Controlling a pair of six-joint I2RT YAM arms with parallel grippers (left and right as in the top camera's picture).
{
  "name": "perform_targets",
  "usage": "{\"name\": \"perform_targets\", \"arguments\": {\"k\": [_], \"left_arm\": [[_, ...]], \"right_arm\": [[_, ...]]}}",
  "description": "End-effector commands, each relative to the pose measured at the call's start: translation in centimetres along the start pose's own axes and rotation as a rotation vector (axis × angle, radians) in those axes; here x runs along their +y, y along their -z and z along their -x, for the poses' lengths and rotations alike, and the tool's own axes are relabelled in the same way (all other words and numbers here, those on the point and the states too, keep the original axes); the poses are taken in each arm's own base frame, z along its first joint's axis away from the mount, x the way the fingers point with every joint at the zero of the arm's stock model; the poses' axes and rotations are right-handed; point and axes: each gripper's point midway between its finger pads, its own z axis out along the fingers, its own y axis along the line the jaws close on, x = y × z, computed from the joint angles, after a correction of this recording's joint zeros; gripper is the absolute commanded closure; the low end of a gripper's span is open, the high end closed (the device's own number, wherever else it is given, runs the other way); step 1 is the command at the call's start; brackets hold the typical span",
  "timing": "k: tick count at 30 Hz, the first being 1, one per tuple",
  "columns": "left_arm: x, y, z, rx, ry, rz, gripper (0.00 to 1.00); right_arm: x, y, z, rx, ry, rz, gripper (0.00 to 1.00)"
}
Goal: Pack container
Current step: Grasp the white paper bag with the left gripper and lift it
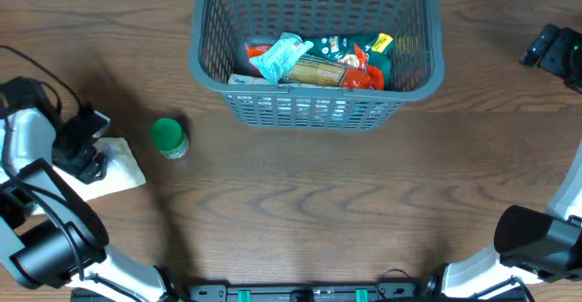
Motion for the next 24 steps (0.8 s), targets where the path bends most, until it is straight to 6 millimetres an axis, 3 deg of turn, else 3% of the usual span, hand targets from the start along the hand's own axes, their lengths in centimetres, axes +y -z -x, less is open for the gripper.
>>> {"name": "perform_targets", "arguments": {"k": [1,15,24], "left_arm": [[0.4,-0.5,0.0,0.011,-0.015,0.01,0.05],[5.3,-1.2,-1.6,-0.007,0.06,0.16,0.06],[5.0,-3.1,-3.6,0.033,0.094,0.113,0.07]], "right_arm": [[-0.4,0.0,0.1,-0.001,-0.013,-0.015,0.01],[-0.4,0.0,0.1,-0.001,-0.013,-0.015,0.01],[-0.4,0.0,0.1,-0.001,-0.013,-0.015,0.01]]}}
